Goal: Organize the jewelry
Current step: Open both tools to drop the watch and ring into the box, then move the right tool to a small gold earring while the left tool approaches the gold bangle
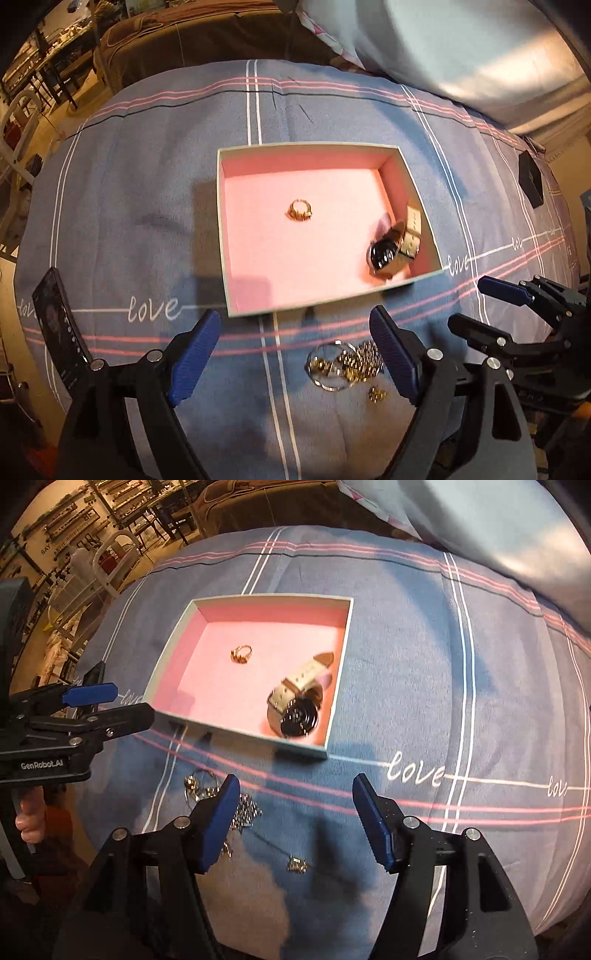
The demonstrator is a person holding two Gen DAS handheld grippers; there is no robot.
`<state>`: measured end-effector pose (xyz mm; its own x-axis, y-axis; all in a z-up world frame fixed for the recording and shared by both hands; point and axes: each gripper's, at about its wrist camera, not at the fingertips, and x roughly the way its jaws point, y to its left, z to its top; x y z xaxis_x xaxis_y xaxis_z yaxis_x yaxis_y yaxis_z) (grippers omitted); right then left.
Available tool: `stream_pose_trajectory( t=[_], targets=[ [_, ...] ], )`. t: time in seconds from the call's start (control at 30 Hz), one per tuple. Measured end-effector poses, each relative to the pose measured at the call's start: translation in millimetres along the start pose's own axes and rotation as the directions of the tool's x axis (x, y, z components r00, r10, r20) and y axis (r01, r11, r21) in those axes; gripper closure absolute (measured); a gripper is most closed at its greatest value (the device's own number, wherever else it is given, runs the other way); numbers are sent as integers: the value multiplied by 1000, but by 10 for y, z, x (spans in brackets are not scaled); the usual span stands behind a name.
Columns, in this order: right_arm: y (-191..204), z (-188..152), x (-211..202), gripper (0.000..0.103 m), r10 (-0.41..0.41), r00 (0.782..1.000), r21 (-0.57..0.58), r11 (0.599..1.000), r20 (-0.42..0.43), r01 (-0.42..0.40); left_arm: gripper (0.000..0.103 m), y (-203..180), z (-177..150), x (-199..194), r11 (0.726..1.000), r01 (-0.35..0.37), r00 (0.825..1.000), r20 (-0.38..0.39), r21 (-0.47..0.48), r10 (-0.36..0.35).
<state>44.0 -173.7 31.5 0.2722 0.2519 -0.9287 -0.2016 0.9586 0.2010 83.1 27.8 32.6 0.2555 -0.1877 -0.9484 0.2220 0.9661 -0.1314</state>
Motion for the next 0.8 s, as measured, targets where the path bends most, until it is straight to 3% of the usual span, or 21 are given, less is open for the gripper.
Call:
stream_pose_trajectory(
  t=[0.13, 0.2, 0.23, 0.4, 0.6, 0.73, 0.8],
  targets=[
    [-43, -450, 176, 39, -50, 998, 36, 998, -50, 52, 21, -187, -521, 270, 996, 29, 997, -76, 84, -23],
    [-59, -578, 248, 37, -29, 996, 60, 998, -79, 34, 21, -269, -632, 414, 993, 36, 995, -101, 115, -25],
    [-69, -617, 269, 33, -33, 996, 66, 997, -88, 39, 21, -294, -644, 482, 992, 29, 994, -110, 123, -15],
    [-122, -674, 237, 31, -40, 995, 84, 995, -88, 47, 22, -244, -538, 679, 997, 59, 992, -115, 54, -52],
    [-121, -707, 175, 26, -37, 996, 99, 994, -75, 44, 26, -371, -436, 889, 992, 33, 991, -131, 121, -17],
    [-105, -717, 157, 26, -40, 997, 95, 994, -72, 47, 39, -371, -461, 867, 991, 26, 995, -101, 134, -12],
    [-105, -705, 167, 25, -39, 997, 93, 995, -72, 46, 50, -331, -472, 836, 992, 37, 996, -86, 118, -27]
  ],
)
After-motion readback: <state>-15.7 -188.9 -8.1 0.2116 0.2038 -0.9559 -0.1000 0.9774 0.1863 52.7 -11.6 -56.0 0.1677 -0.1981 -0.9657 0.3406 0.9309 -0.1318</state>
